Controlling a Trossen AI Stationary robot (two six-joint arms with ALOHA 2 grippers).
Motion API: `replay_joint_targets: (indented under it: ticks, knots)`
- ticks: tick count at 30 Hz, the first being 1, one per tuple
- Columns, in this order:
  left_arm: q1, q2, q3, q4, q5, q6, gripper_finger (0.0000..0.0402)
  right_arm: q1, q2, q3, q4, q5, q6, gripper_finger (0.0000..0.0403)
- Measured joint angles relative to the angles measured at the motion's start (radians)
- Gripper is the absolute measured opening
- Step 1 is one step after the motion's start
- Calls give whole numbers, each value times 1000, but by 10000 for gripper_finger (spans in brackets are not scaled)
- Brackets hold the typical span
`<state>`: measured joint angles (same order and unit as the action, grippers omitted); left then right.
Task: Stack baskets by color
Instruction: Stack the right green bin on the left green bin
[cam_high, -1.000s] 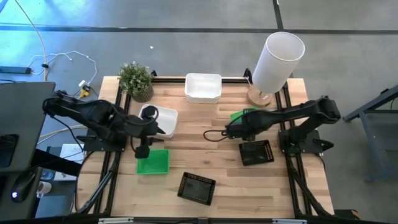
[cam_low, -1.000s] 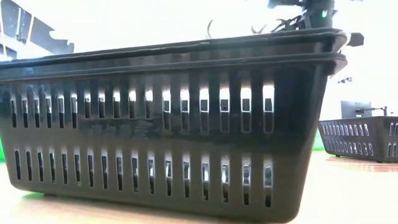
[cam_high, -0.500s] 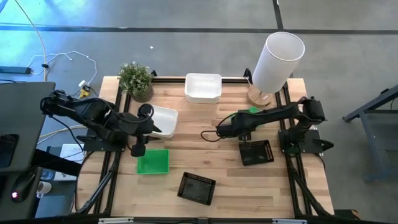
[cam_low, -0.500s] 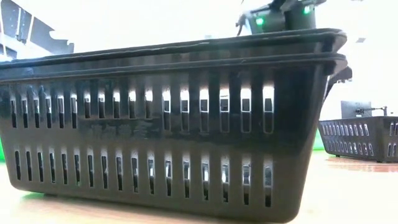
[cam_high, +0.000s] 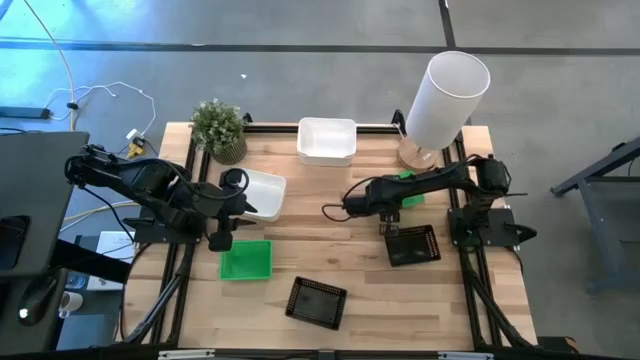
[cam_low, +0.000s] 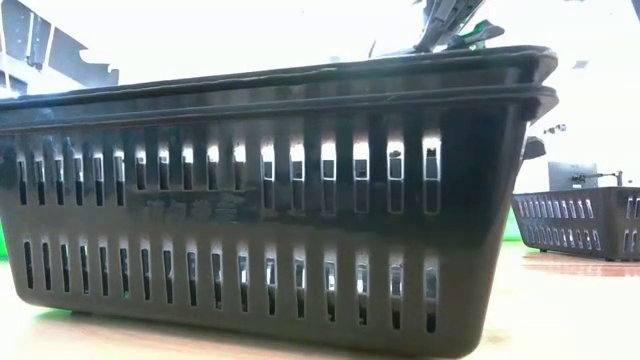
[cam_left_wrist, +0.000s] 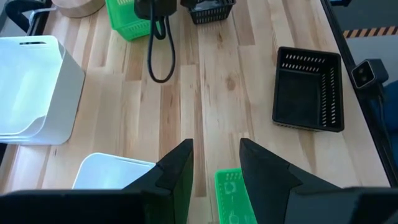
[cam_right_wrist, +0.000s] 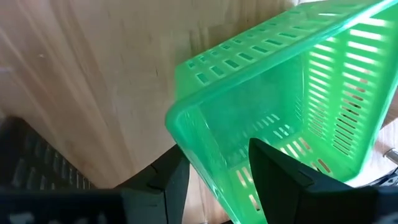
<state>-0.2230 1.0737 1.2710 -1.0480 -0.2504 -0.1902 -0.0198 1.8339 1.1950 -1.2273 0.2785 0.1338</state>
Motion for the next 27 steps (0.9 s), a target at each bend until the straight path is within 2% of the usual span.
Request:
replay_joint_targets:
  ticks: [4, 8, 13, 27]
  knots:
    - [0, 0, 0, -1, 0, 0, 117, -6, 0, 0, 9, -6, 7, 117]
    - [0, 0, 0, -1, 0, 0, 117, -17, 0, 0, 29, -47, 7, 71]
    - [0, 0, 0, -1, 0, -1, 117, -22, 0, 0, 31, -48, -6, 9]
    - [0, 0, 0, -4, 2, -74, 117, 5, -23, 0, 22, -14, 5, 2]
